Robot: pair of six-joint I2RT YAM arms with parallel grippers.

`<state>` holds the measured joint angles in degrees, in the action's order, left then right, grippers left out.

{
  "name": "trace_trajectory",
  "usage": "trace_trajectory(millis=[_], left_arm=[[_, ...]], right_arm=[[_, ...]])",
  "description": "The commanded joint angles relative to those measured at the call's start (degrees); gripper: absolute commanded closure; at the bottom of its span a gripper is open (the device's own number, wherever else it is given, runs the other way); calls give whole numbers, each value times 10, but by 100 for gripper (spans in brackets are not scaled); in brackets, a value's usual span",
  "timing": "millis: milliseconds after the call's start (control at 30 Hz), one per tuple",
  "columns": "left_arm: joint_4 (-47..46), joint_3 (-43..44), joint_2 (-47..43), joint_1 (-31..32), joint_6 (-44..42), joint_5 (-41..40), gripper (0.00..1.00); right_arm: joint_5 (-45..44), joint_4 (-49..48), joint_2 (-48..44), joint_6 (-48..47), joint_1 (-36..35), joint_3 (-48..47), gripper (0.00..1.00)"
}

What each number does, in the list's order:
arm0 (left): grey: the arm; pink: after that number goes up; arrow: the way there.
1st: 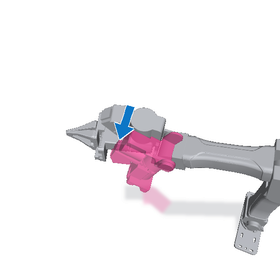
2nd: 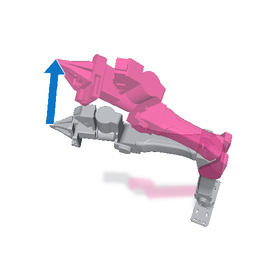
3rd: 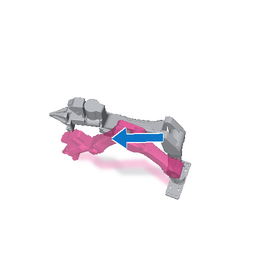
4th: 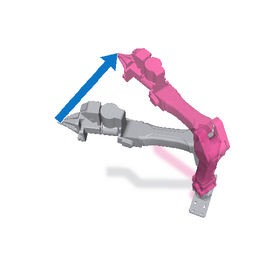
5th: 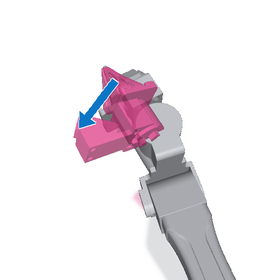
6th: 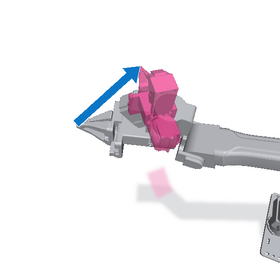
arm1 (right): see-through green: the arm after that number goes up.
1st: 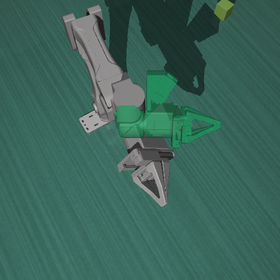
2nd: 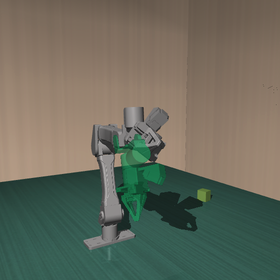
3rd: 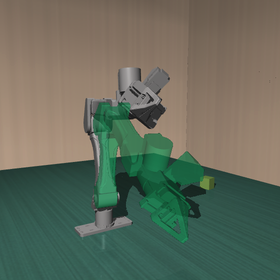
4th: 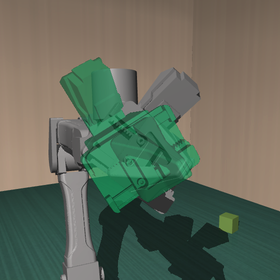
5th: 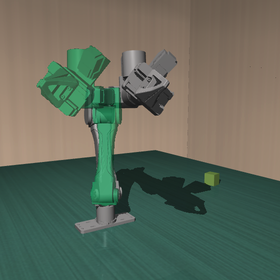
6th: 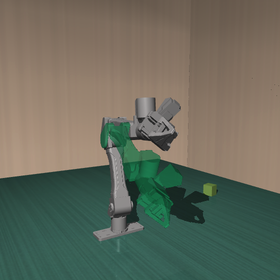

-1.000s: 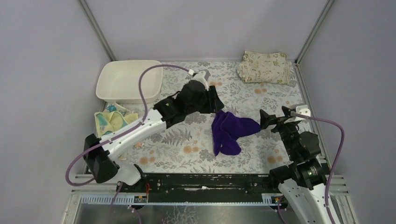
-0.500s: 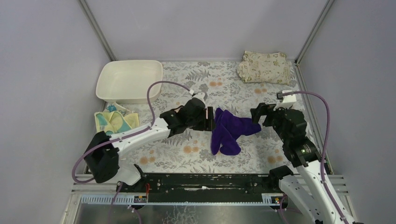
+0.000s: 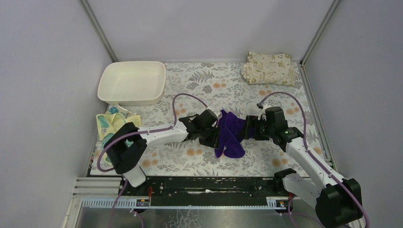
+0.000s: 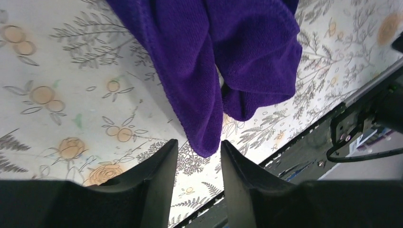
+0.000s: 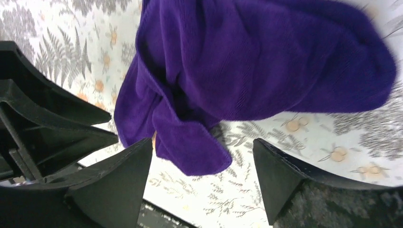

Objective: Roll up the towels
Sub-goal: Flatten out the towel at the center of the board.

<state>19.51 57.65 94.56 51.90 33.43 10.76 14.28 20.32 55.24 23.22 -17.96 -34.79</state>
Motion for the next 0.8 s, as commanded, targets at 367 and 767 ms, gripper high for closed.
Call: trace_trajectory(millis=[367,767], left_arm=[[-45,-37,37,22,-13,102,69],[-84,-38,50,23,6,92,83]], right_arm=[[111,-25,49,45,-4,65,25],[108,-29,64,52,-4,72,28]])
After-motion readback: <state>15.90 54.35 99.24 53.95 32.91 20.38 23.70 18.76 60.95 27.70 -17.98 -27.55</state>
